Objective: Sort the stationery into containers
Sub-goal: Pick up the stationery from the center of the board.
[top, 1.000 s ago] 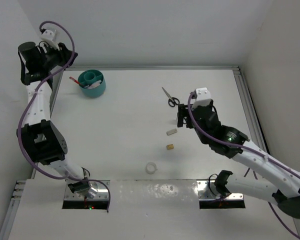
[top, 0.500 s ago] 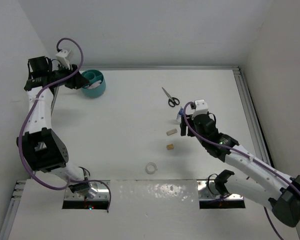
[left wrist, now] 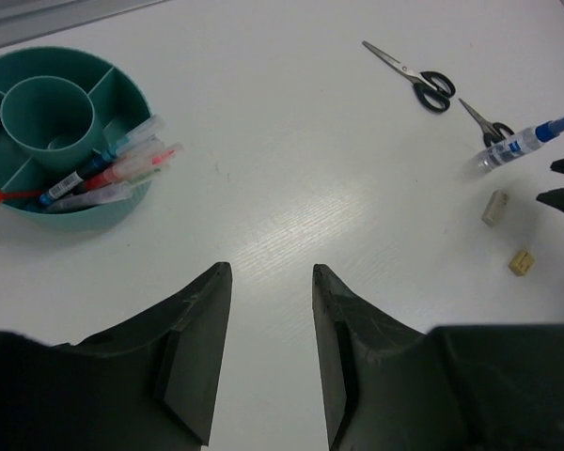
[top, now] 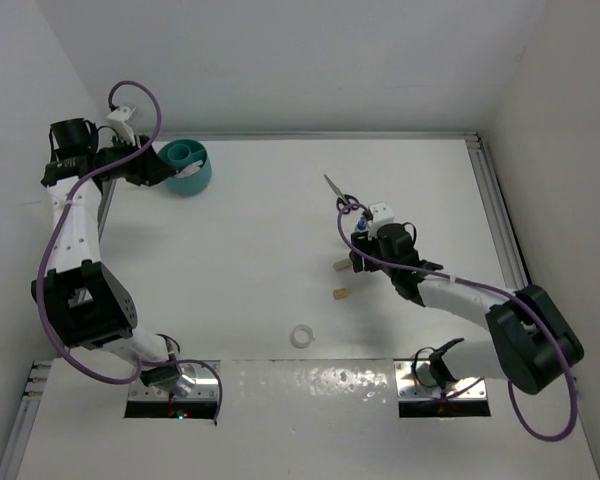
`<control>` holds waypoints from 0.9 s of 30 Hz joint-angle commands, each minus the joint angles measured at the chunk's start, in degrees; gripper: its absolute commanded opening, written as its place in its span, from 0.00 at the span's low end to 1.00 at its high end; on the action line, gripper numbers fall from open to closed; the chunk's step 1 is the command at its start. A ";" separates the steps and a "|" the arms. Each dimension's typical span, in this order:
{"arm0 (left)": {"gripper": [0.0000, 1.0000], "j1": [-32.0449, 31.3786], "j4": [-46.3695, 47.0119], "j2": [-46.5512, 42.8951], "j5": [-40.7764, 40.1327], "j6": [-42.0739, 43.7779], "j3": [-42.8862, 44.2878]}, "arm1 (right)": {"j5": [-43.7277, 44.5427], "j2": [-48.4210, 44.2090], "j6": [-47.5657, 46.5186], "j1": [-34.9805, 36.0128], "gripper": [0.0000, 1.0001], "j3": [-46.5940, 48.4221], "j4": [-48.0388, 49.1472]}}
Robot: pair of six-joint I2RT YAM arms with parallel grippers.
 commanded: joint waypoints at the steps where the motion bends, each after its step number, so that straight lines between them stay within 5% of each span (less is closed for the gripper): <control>1: 0.38 0.74 0.39 -0.80 2.70 0.66 -0.08 | -1.12 3.78 -2.38 -1.59 0.61 -0.09 13.30; 14: 0.41 1.00 1.62 -0.53 3.40 -0.93 0.44 | -6.63 16.61 -0.19 -7.04 0.50 2.10 28.08; 27: 0.42 1.00 5.57 -0.01 3.93 -4.79 -0.26 | -6.83 22.94 -3.61 -7.04 0.47 6.32 29.14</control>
